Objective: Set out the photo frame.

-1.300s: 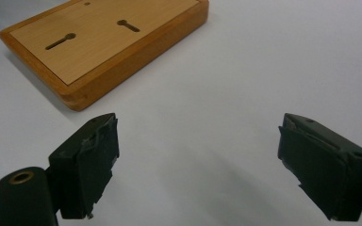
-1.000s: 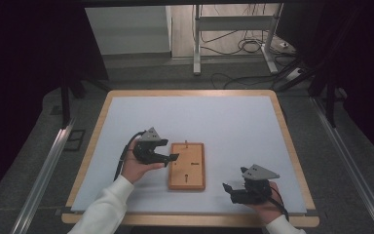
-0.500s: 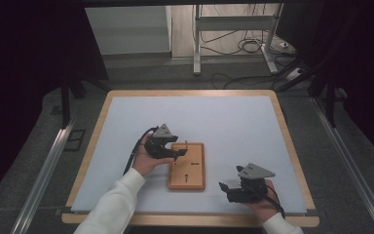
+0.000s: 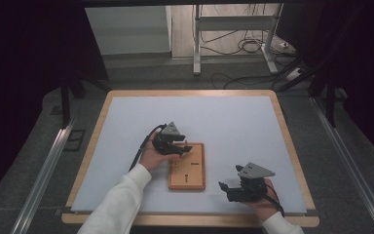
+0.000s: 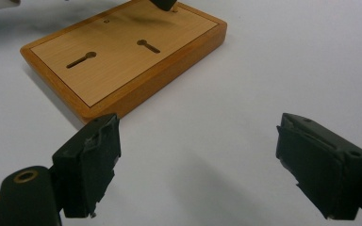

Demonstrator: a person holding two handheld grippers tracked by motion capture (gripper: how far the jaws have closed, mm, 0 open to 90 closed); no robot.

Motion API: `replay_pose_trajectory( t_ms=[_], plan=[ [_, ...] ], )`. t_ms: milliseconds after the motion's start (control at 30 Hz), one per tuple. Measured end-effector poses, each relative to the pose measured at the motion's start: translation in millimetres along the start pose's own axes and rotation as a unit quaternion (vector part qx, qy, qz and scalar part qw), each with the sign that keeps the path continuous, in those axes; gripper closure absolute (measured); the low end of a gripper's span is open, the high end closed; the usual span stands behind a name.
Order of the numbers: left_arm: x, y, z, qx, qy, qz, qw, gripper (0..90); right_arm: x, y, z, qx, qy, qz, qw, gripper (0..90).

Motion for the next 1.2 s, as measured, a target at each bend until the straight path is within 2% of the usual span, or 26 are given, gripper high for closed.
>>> replay_pose_trajectory(
  t_ms=[167,200,300,333,467,633,867,967,1000,1133,1200],
  plan=[
    [-1.2,-1.2,0.9,-0.012,-0.001,0.0,0.9999,58.4,3.1,0.8,0.8,0.001,0.004,0.002,1.0,14.8],
    [-1.4,-2.5,0.2,-0.014,-0.005,0.004,0.9999,59.9,3.8,1.1,1.7,0.002,0.004,0.002,1.0,14.8],
    [-1.2,-3.2,1.0,-0.023,-0.001,-0.005,0.9997,65.7,4.4,1.7,5.5,0.004,0.002,0.002,1.0,14.7],
    [-1.5,-4.7,0.6,-0.022,-0.006,0.0,0.9997,67.8,4.5,1.8,6.7,0.005,0.0,0.002,1.0,14.7],
    [-2.5,-5.7,2.9,-0.027,-0.006,-0.009,0.9996,73.5,6.4,1.8,9.0,0.002,-0.002,0.002,1.0,14.7],
    [-2.1,-5.1,4.6,-0.03,-0.006,-0.014,0.9995,74.8,5.9,0.4,7.5,-0.001,-0.003,-0.004,1.0,14.7],
    [-2.1,-1.1,8.2,-0.027,-0.011,-0.015,0.9995,83.3,5.7,-3.0,0.4,-0.007,0.0,-0.016,0.9998,14.7],
    [-2.1,-1.2,8.1,-0.031,-0.01,-0.025,0.9992,83.7,5.5,-4.4,-1.7,-0.01,-0.001,-0.019,0.9998,14.7],
    [-2.2,-1.8,7.4,-0.029,-0.014,-0.02,0.9993,83.7,5.5,-4.9,-2.2,-0.011,-0.001,-0.021,0.9997,14.7],
    [-2.1,-1.2,7.5,-0.032,-0.012,-0.029,0.999,83.8,7.0,-8.4,-1.2,-0.01,-0.003,-0.025,0.9996,14.6],
    [-2.3,-2.8,7.2,-0.036,-0.014,-0.031,0.9988,83.6,8.9,-10.5,0.4,-0.008,-0.006,-0.037,0.9993,13.7]
  ],
)
Point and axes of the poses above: each handheld gripper's, and its own axes: z roughly forward along the jaws, x roughly out of its top, y roughly to its right, the point moved 5 cm from there along z, roughly forward along the jaws, and after that the axes turned 14 degrees about -z, right-handed, at the moved point
